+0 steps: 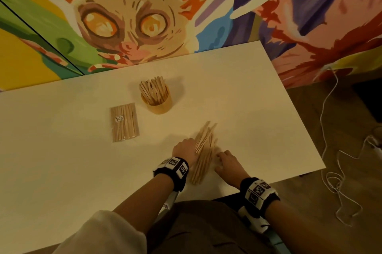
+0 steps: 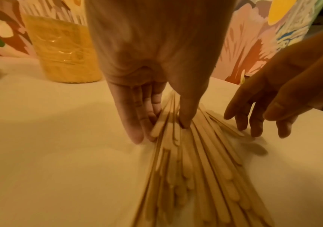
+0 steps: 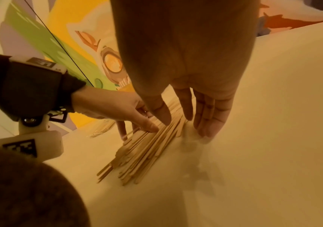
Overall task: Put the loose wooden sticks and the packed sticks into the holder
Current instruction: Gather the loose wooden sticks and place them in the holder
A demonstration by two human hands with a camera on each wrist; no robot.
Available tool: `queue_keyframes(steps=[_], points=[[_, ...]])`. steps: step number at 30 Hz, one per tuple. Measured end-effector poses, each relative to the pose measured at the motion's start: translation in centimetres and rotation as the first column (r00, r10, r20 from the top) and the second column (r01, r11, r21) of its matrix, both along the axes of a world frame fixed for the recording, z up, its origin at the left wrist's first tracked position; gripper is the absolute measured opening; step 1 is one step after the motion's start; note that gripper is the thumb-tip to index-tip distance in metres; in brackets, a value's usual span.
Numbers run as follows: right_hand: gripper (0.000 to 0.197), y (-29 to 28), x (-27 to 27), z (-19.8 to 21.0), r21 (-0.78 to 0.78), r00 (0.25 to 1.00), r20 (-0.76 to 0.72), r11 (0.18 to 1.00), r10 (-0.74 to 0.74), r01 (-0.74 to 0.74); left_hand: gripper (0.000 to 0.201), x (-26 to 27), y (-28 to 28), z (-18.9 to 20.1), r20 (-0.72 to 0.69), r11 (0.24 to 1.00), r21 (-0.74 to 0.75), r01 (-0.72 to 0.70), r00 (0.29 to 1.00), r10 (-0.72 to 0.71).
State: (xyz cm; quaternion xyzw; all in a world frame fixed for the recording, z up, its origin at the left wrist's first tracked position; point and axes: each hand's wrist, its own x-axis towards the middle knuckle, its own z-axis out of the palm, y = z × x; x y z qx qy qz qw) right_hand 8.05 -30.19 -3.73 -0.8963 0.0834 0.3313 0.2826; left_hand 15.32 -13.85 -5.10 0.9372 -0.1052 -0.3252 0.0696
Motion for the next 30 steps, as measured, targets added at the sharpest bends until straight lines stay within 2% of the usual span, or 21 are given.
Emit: queue_keyframes(steps=[5,9,13,21,26,30], points=[[0.047,-0.7,0.0,-0.1,0.018,0.999,-0.024,0.999,-0.048,0.048,0.038,0.0,1.0,0.4,-0.025,0.996,-0.071,-0.051,0.998,0.049],[0.043,-0.9,0.0,-0.4,0.029,0.997,-0.006,0.996,-0.083,0.083,0.024,0.2,2.8,0.4,-0.04,0.985,-0.119,-0.121,0.992,0.117],[0.037,-1.1,0.4,-0.4,0.039,0.995,0.008,0.994,-0.098,0.097,0.035,0.1,4.5,0.2,-0.124,0.979,-0.149,-0.14,0.985,0.122],[0.031,-0.7,2.3,-0.2,0.156,0.984,0.027,0.973,-0.174,0.168,0.024,-1.1,7.8,-0.2,-0.283,0.917,-0.291,-0.271,0.941,0.188],[0.03,0.9,4.4,0.0,0.29,0.958,-0.002,0.917,-0.287,0.275,0.016,-2.1,8.7,0.7,-0.316,0.867,-0.381,-0.32,0.927,0.204],[0.03,3.0,6.2,0.3,0.408,0.887,-0.124,0.792,-0.446,0.455,0.009,-2.8,9.0,1.4,-0.333,0.848,-0.422,-0.32,0.925,0.183]])
